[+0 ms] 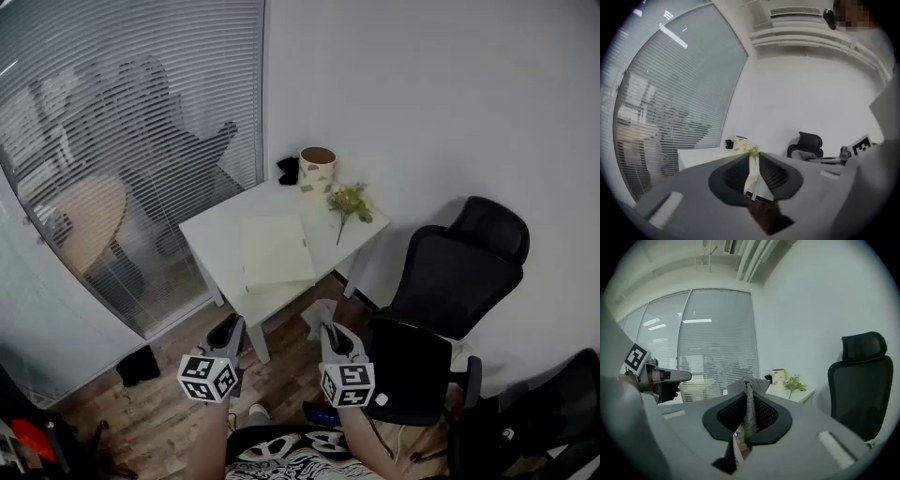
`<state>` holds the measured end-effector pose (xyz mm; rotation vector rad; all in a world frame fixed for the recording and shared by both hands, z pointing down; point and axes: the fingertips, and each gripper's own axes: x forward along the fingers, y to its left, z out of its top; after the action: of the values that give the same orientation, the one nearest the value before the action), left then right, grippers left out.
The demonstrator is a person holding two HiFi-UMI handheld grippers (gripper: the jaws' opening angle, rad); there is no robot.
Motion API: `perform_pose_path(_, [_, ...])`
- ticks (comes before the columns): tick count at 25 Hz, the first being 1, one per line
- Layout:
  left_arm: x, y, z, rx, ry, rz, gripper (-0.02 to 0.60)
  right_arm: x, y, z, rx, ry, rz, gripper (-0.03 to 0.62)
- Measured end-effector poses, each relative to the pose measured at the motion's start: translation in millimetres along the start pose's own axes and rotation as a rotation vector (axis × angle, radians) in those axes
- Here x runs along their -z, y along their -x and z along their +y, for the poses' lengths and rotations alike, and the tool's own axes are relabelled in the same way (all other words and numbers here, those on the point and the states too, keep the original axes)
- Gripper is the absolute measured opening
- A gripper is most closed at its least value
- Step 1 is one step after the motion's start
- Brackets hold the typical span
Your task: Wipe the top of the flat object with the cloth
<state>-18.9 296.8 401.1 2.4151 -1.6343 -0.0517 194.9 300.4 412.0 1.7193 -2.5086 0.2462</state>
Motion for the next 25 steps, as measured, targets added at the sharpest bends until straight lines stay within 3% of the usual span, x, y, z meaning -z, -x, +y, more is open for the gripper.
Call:
perform_pose_path(16, [5.8, 14.3, 8.9, -0.012, 0.037, -0.005, 0.133, 5.2, 5.2, 20.5, -0.034, 0.034, 0.002, 0.018])
perform_pose_path(20, [8.7, 20.0, 12.2, -0.031, 0.047, 0.0, 0.133, 3.7, 3.5, 27.4, -0.047, 0.104, -0.001, 0.02])
perform_pose_path(25, [28.8, 9.9, 25.0, -0.049, 0.043, 0.044, 0.133, 18.8, -13.5, 32.2, -0.064, 0.123, 0.036, 0.02])
